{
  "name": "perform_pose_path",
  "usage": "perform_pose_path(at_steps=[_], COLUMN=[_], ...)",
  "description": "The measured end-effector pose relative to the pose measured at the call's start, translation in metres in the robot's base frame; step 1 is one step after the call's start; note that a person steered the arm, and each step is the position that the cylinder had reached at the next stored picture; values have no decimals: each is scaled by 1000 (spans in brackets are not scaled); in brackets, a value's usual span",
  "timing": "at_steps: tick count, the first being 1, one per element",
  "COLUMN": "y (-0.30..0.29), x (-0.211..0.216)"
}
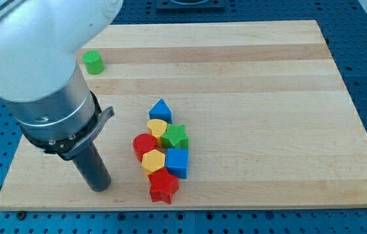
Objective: Move red star to the bottom centre
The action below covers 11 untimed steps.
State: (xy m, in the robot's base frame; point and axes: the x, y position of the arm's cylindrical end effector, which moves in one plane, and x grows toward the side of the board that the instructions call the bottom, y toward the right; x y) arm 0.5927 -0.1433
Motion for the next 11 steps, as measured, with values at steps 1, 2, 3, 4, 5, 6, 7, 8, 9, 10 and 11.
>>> perform_pose_path(at_steps=[1,2,3,4,5,6,7,8,9,10,11], y=[2,47,49,49,43,73,77,77,67,59,62], x=[-7,-9,-9,0,2,14,15,12,13,26,25])
